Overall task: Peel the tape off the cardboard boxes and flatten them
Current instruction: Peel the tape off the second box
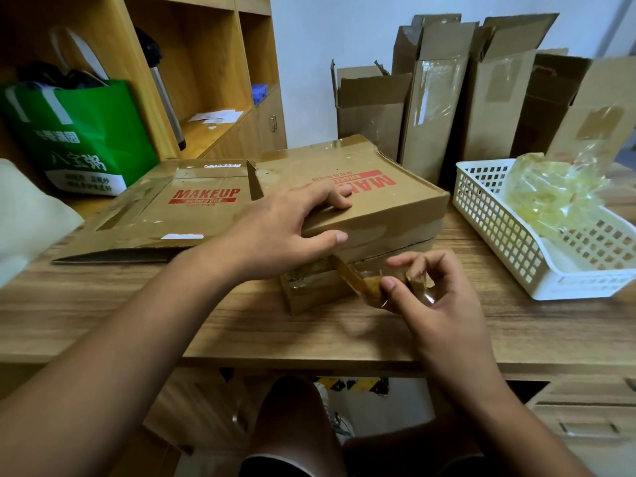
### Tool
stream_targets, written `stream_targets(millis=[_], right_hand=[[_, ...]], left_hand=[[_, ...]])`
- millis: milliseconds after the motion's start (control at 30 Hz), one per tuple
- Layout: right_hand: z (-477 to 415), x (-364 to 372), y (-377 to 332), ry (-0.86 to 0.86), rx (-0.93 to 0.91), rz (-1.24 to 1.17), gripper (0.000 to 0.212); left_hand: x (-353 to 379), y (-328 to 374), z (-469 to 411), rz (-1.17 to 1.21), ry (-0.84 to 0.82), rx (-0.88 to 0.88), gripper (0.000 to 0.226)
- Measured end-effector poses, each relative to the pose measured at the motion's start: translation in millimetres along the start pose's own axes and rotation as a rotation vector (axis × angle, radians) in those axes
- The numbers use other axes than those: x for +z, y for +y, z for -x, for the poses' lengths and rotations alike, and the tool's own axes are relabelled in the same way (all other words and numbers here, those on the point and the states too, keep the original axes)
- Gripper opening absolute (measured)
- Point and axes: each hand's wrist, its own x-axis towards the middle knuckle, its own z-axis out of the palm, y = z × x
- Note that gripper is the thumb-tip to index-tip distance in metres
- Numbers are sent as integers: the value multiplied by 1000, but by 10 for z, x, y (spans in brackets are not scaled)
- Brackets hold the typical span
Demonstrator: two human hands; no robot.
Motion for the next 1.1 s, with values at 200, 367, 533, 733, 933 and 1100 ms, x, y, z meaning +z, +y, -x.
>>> stream_targets(millis=[200, 367, 533, 733, 933, 1100], right_hand=[[177, 122, -87, -136, 55, -88, 26], [382, 264, -139, -270, 47, -99, 29], [311, 196, -139, -185, 39, -87, 21], [223, 182, -163, -209, -27, 308, 50], [140, 237, -156, -193, -83, 476, 34], [106, 149, -137, -144, -96, 476, 39]], left_hand=[[115, 76, -32, -86, 80, -14, 38], [148, 93, -53, -89, 92, -32, 35], [59, 69, -80, -24, 9, -55, 49], [-115, 14, -47, -1, -160, -21, 55], [-123, 14, -26, -64, -184, -5, 58], [-31, 76, -53, -131, -172, -15, 64]])
